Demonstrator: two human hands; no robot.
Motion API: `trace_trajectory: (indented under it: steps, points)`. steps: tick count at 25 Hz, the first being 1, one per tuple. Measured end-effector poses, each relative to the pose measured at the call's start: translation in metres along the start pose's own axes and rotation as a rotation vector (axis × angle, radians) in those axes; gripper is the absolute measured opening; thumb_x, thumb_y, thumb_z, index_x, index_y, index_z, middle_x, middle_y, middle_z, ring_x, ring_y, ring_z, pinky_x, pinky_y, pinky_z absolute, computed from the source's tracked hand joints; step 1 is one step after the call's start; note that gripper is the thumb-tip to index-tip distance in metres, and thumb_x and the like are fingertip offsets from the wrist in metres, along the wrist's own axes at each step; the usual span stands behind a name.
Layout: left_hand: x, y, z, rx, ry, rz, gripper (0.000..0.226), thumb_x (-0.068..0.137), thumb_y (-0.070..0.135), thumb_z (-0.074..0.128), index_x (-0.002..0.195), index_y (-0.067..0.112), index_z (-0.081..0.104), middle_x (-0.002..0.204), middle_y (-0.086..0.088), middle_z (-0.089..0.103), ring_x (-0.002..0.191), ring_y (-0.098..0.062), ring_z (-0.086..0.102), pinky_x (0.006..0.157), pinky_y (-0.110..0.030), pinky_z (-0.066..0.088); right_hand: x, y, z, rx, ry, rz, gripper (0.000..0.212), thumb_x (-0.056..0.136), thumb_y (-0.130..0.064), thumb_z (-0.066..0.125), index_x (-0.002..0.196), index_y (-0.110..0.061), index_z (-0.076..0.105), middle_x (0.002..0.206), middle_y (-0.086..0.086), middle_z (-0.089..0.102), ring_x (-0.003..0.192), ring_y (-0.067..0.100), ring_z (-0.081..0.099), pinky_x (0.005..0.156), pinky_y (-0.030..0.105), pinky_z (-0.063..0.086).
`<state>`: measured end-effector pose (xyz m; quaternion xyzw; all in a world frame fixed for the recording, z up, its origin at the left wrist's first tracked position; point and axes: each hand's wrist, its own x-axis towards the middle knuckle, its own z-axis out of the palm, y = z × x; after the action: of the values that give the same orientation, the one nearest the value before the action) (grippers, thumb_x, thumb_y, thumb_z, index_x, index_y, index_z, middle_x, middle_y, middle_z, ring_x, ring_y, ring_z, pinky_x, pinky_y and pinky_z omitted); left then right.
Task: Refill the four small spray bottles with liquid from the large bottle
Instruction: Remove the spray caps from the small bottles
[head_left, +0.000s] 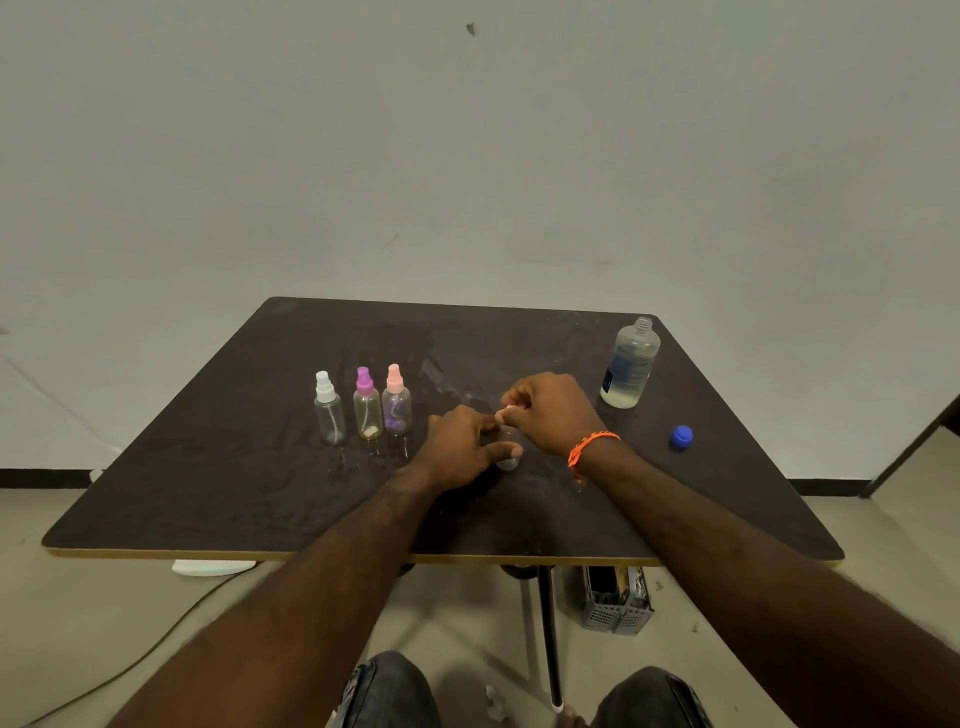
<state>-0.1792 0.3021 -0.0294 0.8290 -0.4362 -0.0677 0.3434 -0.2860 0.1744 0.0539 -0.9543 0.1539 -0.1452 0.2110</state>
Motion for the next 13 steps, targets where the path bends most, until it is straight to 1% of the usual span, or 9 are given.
trace_trajectory:
  steps: [2,5,7,8,9,10,11,12,13]
  points:
    - [0.002,0.001,0.0,0.011,-0.004,0.012,0.026,0.093,0.053,0.072,0.102,0.029,0.077,0.08,0.02,0.066,0.091,-0.008,0.062,0.106,-0.049,0.034,0.003,0.0,-0.002,-0.052,-0.052,-0.043,0.019,0.087,-0.023,0.072,0.105,-0.017,0.077,0.1,0.0,0.076,0.094,0.015,0.07,0.086,0.034,0.057]
    - [0.003,-0.004,0.0,-0.018,-0.02,-0.008,0.027,0.093,0.055,0.07,0.106,0.033,0.077,0.093,0.018,0.075,0.102,-0.01,0.066,0.108,-0.049,0.029,0.002,-0.006,-0.008,-0.089,-0.182,-0.131,0.035,0.09,-0.007,0.066,0.124,-0.014,0.069,0.123,0.003,0.07,0.113,0.016,0.065,0.097,0.027,0.05]
    - [0.003,-0.005,0.0,-0.007,-0.019,-0.014,0.025,0.093,0.054,0.07,0.105,0.033,0.077,0.096,0.016,0.076,0.104,-0.011,0.065,0.107,-0.049,0.029,0.0,-0.008,-0.009,-0.055,-0.211,-0.151,0.047,0.088,-0.008,0.064,0.134,-0.015,0.062,0.133,0.003,0.064,0.121,0.017,0.06,0.101,0.027,0.046]
    - [0.003,-0.005,0.0,0.004,-0.021,-0.009,0.024,0.094,0.053,0.07,0.104,0.033,0.078,0.094,0.016,0.075,0.103,-0.011,0.064,0.106,-0.049,0.03,0.0,-0.006,-0.009,-0.042,-0.192,-0.131,0.049,0.087,-0.014,0.065,0.136,-0.016,0.059,0.134,0.002,0.063,0.121,0.018,0.059,0.1,0.029,0.046]
    - [0.003,-0.004,0.0,0.015,-0.024,-0.007,0.023,0.094,0.052,0.07,0.103,0.032,0.078,0.092,0.016,0.074,0.101,-0.011,0.063,0.104,-0.049,0.032,0.0,-0.004,-0.007,-0.047,-0.155,-0.098,0.047,0.088,-0.024,0.067,0.134,-0.017,0.06,0.129,0.001,0.064,0.116,0.019,0.06,0.095,0.03,0.048]
    - [0.003,-0.004,0.0,0.023,-0.025,-0.011,0.022,0.094,0.051,0.071,0.102,0.031,0.077,0.091,0.015,0.073,0.1,-0.011,0.063,0.103,-0.048,0.033,0.001,-0.002,-0.006,-0.067,-0.115,-0.061,0.041,0.089,-0.033,0.067,0.126,-0.018,0.063,0.119,0.0,0.066,0.106,0.019,0.062,0.087,0.03,0.05]
    - [0.003,-0.004,0.0,0.026,-0.028,-0.017,0.022,0.094,0.05,0.072,0.102,0.03,0.077,0.092,0.015,0.072,0.1,-0.012,0.063,0.103,-0.048,0.033,0.0,0.0,-0.005,-0.088,-0.095,-0.031,0.032,0.09,-0.039,0.066,0.115,-0.019,0.065,0.107,-0.002,0.067,0.097,0.018,0.062,0.079,0.028,0.049]
    - [0.004,-0.004,0.001,0.026,-0.032,-0.023,0.023,0.094,0.05,0.072,0.104,0.03,0.076,0.094,0.014,0.073,0.101,-0.012,0.063,0.103,-0.048,0.033,0.0,0.002,-0.004,-0.097,-0.097,-0.02,0.024,0.091,-0.039,0.065,0.107,-0.02,0.066,0.099,-0.003,0.066,0.091,0.017,0.061,0.073,0.027,0.047]
    - [0.004,-0.005,0.001,0.027,-0.034,-0.02,0.024,0.094,0.05,0.072,0.106,0.03,0.077,0.095,0.014,0.073,0.102,-0.012,0.064,0.103,-0.048,0.032,0.001,0.003,-0.003,-0.082,-0.114,-0.034,0.018,0.092,-0.033,0.064,0.104,-0.02,0.066,0.099,-0.002,0.066,0.092,0.018,0.061,0.073,0.027,0.046]
